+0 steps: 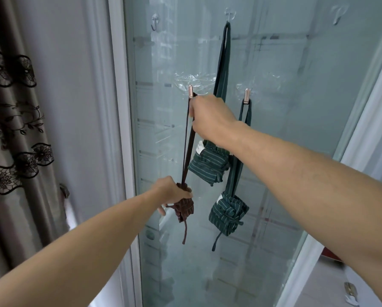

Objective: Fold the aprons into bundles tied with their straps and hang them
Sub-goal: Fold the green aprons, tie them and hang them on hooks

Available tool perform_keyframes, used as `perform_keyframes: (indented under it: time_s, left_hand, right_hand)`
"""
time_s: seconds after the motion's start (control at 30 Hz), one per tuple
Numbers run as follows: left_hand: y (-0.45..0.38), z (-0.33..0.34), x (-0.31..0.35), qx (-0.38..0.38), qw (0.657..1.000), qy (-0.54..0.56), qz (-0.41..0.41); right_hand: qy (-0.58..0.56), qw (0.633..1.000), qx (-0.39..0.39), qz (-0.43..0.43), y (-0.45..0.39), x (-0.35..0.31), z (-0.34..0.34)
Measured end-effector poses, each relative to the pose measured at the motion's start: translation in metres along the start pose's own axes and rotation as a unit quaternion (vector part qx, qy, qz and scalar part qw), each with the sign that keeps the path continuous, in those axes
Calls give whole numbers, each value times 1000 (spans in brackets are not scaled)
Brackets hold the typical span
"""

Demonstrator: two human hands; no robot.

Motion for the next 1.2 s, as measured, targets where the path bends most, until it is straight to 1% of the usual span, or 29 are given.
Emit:
perform_keyframes:
  time_s: [0.07, 0.13, 0.2, 0.23, 0.3, 0.33, 0.4, 0.47, 0.53, 0.6, 0.67, 0.7, 0.73, 0.77, 0.8, 0.83, 0.87, 0.97, 1.0, 1.03, 1.13, 1.2]
  left_hand:
    - [0, -1, 1, 14, 1000, 2, 3]
    - [-1, -4, 4, 34, 999, 10, 15]
    - [-3, -14, 1, 52, 998, 19, 26]
    - [-3, -21, -1, 60, 998, 19, 31]
    - [-5, -38, -7, 79, 996, 26, 43]
    - [-5, -47, -9, 88, 994, 35, 51]
    - [-5, -61, -12, 104, 991, 54, 65]
    - [-4, -77, -11, 133, 985, 70, 88]
    - [-2, -92, -9, 161, 976, 95, 113]
    - [1, -106, -5, 184, 966, 121, 132]
    - [4, -114, -1, 189, 961, 140, 143]
    - [4, -114, 2, 178, 962, 143, 150]
    - [4, -111, 4, 162, 964, 144, 156]
    - [4, -108, 7, 146, 965, 147, 164]
    - [3, -105, 8, 133, 964, 154, 171]
    - [3, -102, 10, 123, 963, 164, 176]
    - [2, -98, 12, 108, 963, 171, 180]
    - [-2, -77, 17, 34, 972, 148, 181]
    - [-3, -70, 17, 14, 974, 135, 179]
    - [-4, -64, 17, 0, 976, 128, 177]
    - [-6, -55, 18, -15, 976, 136, 172]
    - [-9, -53, 20, -12, 976, 138, 166]
  right_hand:
    - [38, 999, 23, -25, -10, -4, -16]
    - [130, 988, 4, -79, -15, -15, -16]
    - [257, 956, -38, -139, -14, -32, -4]
    - [312, 936, -65, -150, -12, -35, 2]
    - [387, 904, -101, -152, -10, -35, 8]
    - [407, 896, -103, -147, -11, -34, 7]
    - [428, 890, -84, -130, -16, -33, -2]
    - [419, 899, -56, -117, -24, -37, -20]
    - [402, 908, -26, -112, -32, -43, -40]
    - [328, 939, -10, -102, -44, -43, -60]
    - [203, 975, -42, -85, -53, -39, -76]
    - [108, 989, -74, -74, -56, -36, -81]
    - [-10, 992, -107, -61, -57, -36, -84]
    - [-126, 983, -128, -46, -58, -37, -86]
    - [-215, 966, -139, -33, -59, -37, -86]
    - [-274, 950, -150, -20, -61, -37, -83]
    - [-311, 935, -170, -11, -63, -37, -78]
    - [-346, 900, -267, -6, -59, -41, -57]
    - [-346, 894, -285, -5, -58, -41, -55]
    - [-340, 896, -285, -2, -58, -40, -56]
    - [-306, 925, -223, 38, -69, -22, -63]
    - [-239, 956, -159, 53, -78, -11, -68]
Point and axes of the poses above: each hand's wrist, its own y-axis away from the middle knuckle, its own z-axis out of the palm, x = y × z, the point moved 10 cm from there along -y, towards the middle knuckle, and after that the axes turned 1 degree about -y, right-handed, at the moved point
